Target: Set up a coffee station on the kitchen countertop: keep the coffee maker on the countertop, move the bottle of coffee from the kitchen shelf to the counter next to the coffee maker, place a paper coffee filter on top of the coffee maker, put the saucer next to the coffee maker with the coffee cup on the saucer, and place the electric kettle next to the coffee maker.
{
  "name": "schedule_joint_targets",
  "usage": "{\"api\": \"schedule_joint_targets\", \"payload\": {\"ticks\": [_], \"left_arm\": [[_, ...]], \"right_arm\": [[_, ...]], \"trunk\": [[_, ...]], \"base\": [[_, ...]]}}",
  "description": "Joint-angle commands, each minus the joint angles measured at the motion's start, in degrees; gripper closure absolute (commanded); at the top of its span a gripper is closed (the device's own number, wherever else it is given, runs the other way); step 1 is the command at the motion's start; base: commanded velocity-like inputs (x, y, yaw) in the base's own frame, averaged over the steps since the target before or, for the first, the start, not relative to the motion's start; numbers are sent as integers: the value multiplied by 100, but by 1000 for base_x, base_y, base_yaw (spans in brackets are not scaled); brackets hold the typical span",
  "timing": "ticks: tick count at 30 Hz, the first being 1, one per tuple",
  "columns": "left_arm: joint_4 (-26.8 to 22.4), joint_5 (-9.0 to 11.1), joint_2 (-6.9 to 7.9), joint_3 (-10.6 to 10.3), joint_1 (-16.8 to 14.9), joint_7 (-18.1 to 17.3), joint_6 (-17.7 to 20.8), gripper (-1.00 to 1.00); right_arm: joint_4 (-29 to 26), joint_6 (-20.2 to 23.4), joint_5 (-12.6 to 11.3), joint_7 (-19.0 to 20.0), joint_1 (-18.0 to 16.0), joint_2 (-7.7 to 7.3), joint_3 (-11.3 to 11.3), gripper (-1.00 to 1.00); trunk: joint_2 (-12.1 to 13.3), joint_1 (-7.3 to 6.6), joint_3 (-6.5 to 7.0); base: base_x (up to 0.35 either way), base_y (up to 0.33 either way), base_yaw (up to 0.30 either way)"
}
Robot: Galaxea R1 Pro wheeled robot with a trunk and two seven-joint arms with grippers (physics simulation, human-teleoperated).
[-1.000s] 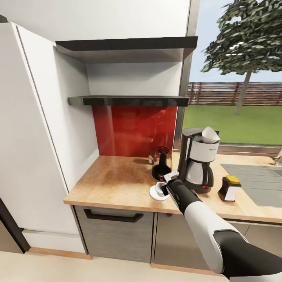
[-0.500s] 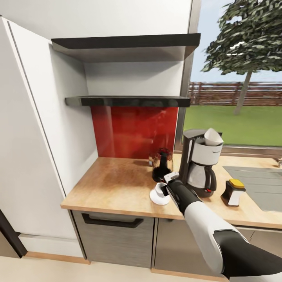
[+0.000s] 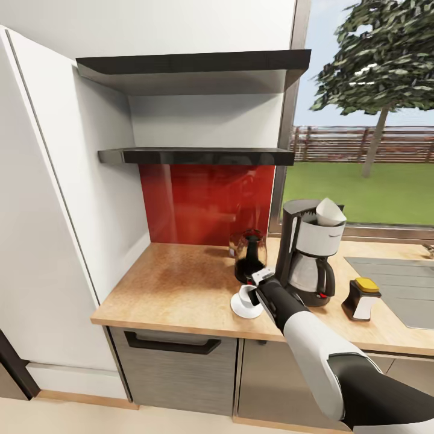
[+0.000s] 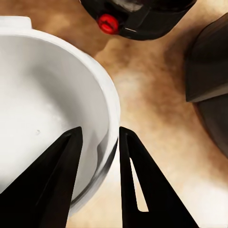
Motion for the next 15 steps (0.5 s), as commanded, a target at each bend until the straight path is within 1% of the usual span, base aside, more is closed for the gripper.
{"api": "schedule_joint_targets", "payload": {"ticks": [1,9,15], "left_arm": [[-9,36,-1,7,5,0,-12,-100],[-9,36,-3,7,5,0,-12,-100],[-9,36,-9,7,5,0,-9,-100]], "right_arm": [[-2,21,7,4,0,4,-12,100],[197,13,2,4,0,4,-12,100],[233,7,1,1,0,4,-12,100]], "trunk": [[-4,2,-1],[-4,2,-1],[-4,2,-1]], "base": [[0,0,0],[0,0,0],[13,0,0]]}}
